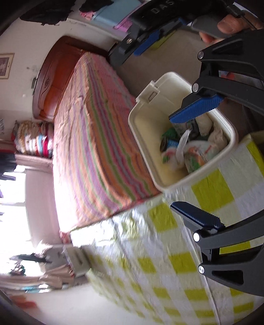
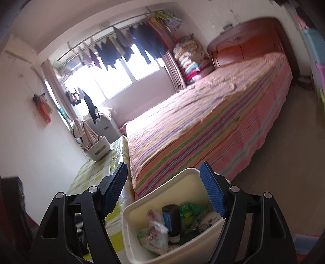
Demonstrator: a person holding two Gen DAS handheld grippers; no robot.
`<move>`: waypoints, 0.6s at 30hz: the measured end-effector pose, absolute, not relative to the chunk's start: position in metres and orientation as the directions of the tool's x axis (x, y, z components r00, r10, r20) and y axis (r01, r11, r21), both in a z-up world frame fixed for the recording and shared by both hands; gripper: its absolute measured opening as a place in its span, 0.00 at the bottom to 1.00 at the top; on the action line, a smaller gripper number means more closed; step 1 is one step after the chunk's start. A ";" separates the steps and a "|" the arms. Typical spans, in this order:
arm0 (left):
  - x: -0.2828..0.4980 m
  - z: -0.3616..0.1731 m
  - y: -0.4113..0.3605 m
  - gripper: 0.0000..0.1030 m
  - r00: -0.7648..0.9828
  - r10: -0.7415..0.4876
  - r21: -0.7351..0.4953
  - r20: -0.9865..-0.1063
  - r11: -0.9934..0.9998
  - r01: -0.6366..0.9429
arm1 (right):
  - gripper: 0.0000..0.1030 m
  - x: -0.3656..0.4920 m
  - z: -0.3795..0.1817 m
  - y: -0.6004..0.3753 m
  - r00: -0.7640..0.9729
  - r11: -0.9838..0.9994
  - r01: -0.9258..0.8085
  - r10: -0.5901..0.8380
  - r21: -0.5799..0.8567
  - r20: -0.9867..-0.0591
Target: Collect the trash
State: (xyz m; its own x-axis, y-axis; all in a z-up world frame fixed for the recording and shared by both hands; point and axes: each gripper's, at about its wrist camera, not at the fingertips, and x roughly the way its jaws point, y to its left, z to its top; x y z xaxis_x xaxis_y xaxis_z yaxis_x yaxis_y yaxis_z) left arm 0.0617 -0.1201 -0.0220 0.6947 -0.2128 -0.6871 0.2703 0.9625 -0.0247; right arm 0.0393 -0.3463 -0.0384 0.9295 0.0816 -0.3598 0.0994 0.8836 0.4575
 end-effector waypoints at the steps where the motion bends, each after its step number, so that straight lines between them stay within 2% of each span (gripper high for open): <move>1: 0.056 -0.019 -0.117 0.75 0.709 -0.201 -0.011 -0.676 0.965 0.262 | 0.79 0.031 -0.035 -0.340 0.931 0.892 0.095 0.078 0.442 -0.358; 7: -0.003 0.001 -0.095 0.75 0.796 -0.113 0.110 -0.595 0.969 0.220 | 0.83 -0.024 -0.010 -0.296 0.936 0.941 0.062 0.061 0.333 -0.347; 18: -0.055 0.018 -0.065 0.75 0.835 -0.073 0.142 -0.546 0.974 0.177 | 0.84 -0.079 -0.011 -0.257 0.928 0.979 0.038 0.040 0.200 -0.371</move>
State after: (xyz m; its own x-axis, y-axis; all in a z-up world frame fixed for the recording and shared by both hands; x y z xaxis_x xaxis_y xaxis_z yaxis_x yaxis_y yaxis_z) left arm -0.0552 -0.0654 0.0185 0.8348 -0.0727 -0.5457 0.1775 0.9739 0.1417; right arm -0.0792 -0.2574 -0.0110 0.9276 0.0399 -0.3715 0.0379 0.9791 0.1998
